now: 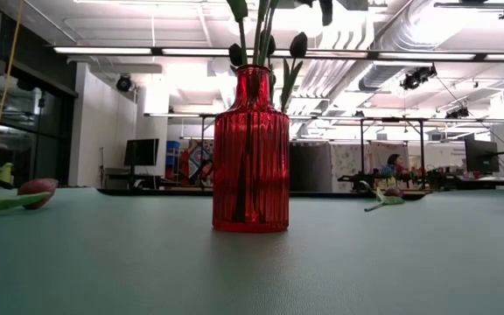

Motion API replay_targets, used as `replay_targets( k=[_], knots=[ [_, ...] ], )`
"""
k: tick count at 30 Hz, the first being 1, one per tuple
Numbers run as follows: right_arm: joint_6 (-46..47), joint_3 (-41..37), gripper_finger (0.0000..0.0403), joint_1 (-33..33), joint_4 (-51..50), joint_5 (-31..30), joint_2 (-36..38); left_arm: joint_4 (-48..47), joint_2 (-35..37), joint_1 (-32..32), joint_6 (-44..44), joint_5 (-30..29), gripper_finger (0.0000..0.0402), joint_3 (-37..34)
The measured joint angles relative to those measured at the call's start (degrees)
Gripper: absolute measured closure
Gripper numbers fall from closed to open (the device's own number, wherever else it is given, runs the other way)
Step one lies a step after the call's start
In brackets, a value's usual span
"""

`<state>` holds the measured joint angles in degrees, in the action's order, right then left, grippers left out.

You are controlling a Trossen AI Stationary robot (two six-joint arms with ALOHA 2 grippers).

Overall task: Sort flowers into vase by color
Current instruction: Put the bottom right dark red tulip into the yellow vase

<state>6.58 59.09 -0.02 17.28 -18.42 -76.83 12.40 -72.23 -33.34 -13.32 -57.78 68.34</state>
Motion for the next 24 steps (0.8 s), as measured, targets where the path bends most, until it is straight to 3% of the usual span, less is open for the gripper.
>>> replay_targets(
  k=[14,24],
  knots=[
    [-1.5,0.0,0.0403,-3.0,-0.3,2.9,-6.9,4.1,0.0,0.0,0.0,-0.1,0.0181,0.0],
    [1.9,0.0,0.0379,-2.8,-1.3,3.9,-5.5,3.9,0.0,0.0,0.0,-0.1,0.0181,0.0]
  ],
)
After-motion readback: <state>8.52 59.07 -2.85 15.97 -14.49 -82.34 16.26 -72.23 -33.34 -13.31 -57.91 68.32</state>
